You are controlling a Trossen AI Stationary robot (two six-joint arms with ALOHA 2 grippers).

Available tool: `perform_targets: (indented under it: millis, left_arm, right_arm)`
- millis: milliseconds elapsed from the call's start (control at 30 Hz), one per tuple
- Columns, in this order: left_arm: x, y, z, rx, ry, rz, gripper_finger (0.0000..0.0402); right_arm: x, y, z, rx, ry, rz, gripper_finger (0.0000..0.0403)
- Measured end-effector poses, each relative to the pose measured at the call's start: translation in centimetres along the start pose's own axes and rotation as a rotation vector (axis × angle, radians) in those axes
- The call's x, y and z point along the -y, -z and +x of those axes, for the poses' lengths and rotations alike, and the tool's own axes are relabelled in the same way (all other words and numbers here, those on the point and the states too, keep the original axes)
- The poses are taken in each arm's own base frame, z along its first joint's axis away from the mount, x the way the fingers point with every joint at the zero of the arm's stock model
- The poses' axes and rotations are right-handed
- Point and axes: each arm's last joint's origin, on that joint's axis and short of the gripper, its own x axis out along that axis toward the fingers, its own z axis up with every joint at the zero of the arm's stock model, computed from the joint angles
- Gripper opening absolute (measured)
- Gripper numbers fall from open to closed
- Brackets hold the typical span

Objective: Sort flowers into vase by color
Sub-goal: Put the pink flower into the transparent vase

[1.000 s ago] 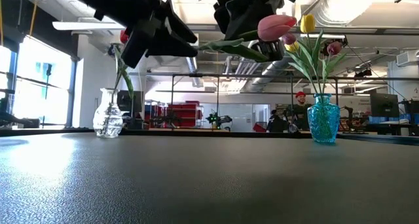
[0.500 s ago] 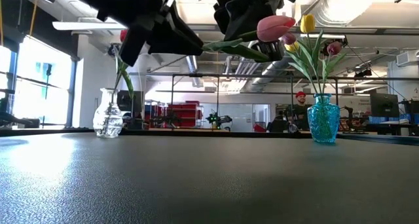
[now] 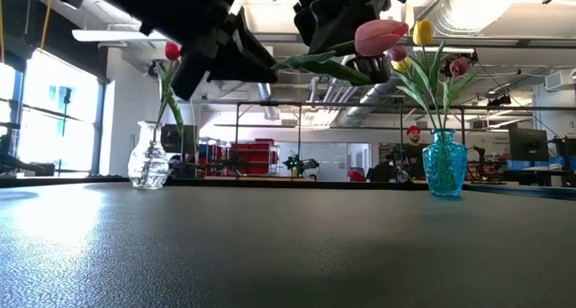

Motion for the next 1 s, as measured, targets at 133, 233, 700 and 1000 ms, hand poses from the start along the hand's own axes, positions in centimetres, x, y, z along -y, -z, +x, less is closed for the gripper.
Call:
perform_targets:
  millis: [133,233,700,1000]
  left_arm:
    - [0.1,0.3,0.4,-0.012,0.002,0.004,0.0101]
    - [0.4,0.3,0.5,-0.014,0.011,0.014,0.0081]
    - [-0.1,0.9,1.2,-0.031,0.036,-0.133,0.0002]
    - [-0.5,1.3,1.7,-0.016,0.099,-0.234,0.0001]
  right_arm:
    - [0.0,0.0,0.0,0.0,0.0,-0.001,0.0]
    - [0.0,0.0,0.0,0.007,0.008,-0.007,0.0]
    - [-1.6,-0.6,-0.6,0.137,0.035,-0.207,0.0037]
    - [-4.6,0.6,-2.8,0.222,0.278,-0.346,0.0096]
